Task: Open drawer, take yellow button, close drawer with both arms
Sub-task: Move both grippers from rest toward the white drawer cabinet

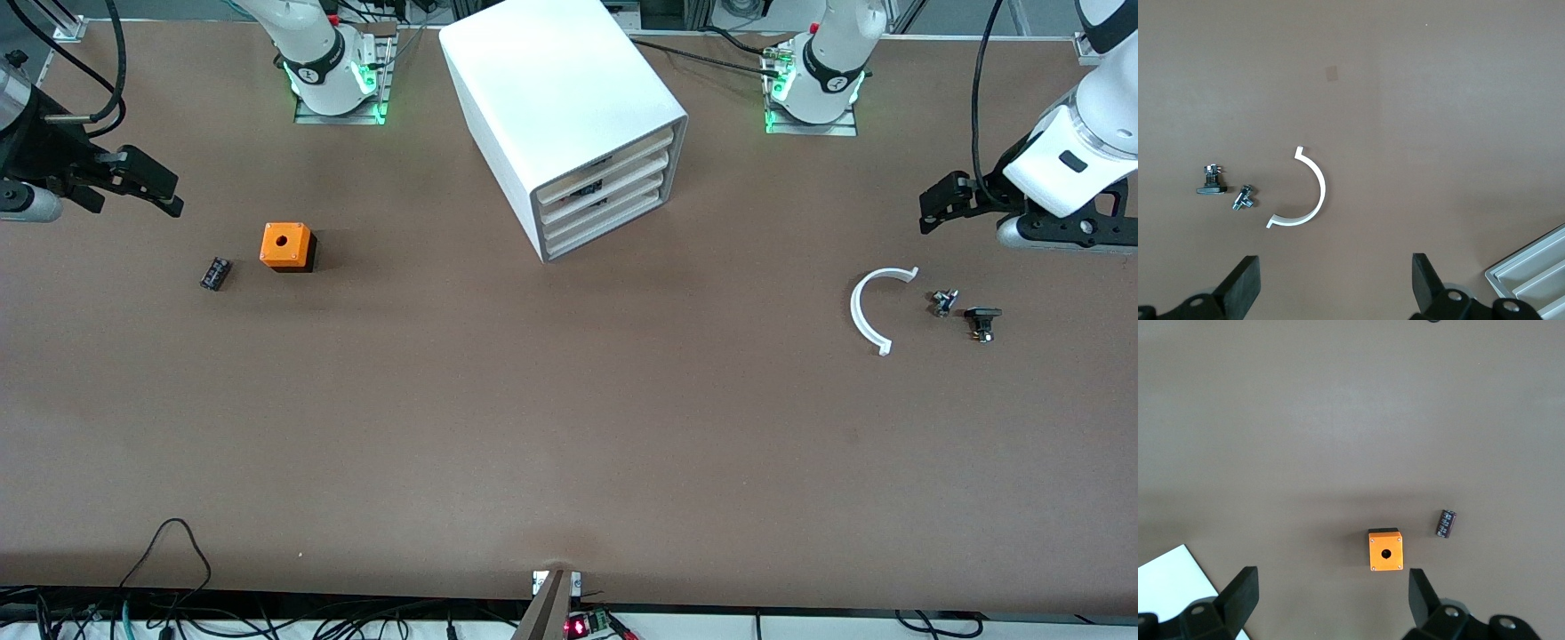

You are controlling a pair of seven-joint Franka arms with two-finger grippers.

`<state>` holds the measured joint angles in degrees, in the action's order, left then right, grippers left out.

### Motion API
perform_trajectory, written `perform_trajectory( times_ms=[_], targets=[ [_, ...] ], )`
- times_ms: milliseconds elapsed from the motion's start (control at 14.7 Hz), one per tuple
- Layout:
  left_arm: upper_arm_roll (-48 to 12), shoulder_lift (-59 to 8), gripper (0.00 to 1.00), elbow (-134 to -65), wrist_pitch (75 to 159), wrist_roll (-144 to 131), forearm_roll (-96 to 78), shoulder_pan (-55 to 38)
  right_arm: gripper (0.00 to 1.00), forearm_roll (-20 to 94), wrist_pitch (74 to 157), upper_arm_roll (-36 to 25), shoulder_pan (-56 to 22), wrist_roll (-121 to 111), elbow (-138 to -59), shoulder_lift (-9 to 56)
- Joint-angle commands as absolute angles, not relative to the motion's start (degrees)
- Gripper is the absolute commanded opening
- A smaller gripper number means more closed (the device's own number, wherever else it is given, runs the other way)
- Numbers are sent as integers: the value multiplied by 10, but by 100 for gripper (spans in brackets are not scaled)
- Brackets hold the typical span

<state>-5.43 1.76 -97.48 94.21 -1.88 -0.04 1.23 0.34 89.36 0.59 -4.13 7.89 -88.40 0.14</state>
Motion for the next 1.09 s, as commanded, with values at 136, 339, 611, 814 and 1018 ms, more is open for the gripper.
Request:
perform_trajectory(
  times_ms=[136,339,611,814,1018],
  targets=[
    [-53,19,100,-968,935,-24,-11,11,99,1,882,4,-42,67,-867,6],
    [-53,19,100,-968,935,-24,-11,11,99,0,879,4,-44,75,-869,6],
    [-53,18,100,-968,935,-24,-11,11,99,0,839,4,-40,80,-887,7],
    [-52,18,100,-968,933,-23,-12,11,99,4,888,-1,-34,70,-890,60],
    [-52,18,100,-969,878,-17,-45,11,99,6,902,-1,-33,70,-891,78]
  ],
)
